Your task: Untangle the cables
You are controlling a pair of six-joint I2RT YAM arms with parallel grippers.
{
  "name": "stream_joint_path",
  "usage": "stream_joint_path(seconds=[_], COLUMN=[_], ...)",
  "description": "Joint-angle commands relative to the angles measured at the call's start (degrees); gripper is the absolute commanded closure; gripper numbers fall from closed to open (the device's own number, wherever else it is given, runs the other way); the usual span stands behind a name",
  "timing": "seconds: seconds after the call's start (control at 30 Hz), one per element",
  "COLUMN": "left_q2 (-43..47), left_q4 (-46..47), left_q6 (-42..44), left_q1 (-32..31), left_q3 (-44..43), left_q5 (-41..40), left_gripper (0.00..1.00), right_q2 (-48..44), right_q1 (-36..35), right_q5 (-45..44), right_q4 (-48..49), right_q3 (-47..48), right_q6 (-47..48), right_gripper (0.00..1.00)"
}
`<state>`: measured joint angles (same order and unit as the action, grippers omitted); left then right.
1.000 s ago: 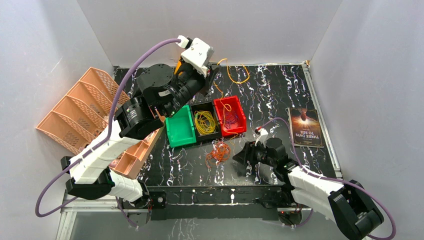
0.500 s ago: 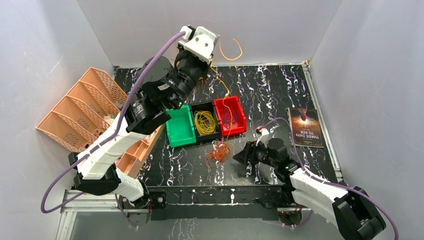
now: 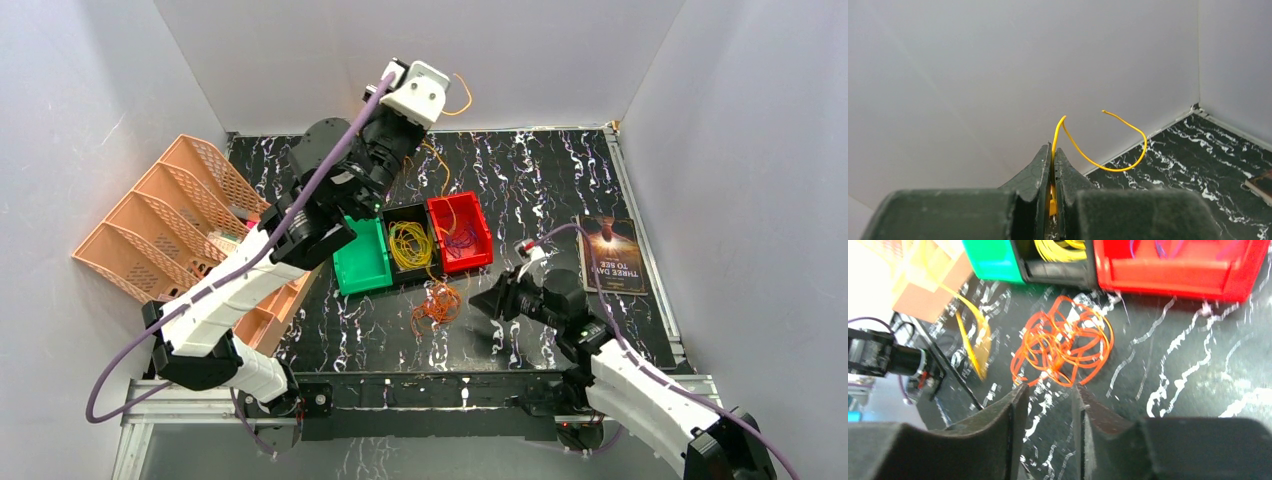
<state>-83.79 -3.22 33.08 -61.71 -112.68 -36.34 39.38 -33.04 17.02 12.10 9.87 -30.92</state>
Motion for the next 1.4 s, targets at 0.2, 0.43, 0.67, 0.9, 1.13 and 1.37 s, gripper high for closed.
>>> stream_joint_path(seconds=[0.2, 0.43, 0.67, 0.9, 1.13, 1.37], left_q2=[3.79, 5.02, 5.13, 4.65, 3.41, 2.93], left_q4=[1.17, 1.54, 2.08, 1.37, 0.4, -0.71], left_q6=[0.06, -0.2, -0.53, -1.91, -3.11, -4.87], left_q1=[0.01, 0.01, 0.51, 2.03, 3.7, 6.08], left_q3=[4.5, 7.26, 10.66, 12.16, 11.99, 13.28], left_q5=[-3.01, -4.1, -5.12, -4.49, -3.35, -2.01], left_gripper=[1.0, 1.0, 1.0, 1.0, 1.0, 1.0], right_q2=[-1.5, -1.06, -0.97, -1.38, -1.41, -1.49], right_q1=[-0.16, -0.17, -0.11, -0.13, -0.17, -0.13], right_q5=[0.65, 0.44, 0.22, -0.46, -1.26, -1.37], right_q4=[-4.36, -4.28, -4.28, -4.65, -4.74, -4.8], right_q3=[12.9, 14.46, 14.0, 13.78, 13.6, 13.27], right_q6=[2.8, 2.44, 2.1, 2.29, 2.48, 2.53], right_gripper=[0.73, 0.71, 0.64, 0.5, 0.4, 0.38])
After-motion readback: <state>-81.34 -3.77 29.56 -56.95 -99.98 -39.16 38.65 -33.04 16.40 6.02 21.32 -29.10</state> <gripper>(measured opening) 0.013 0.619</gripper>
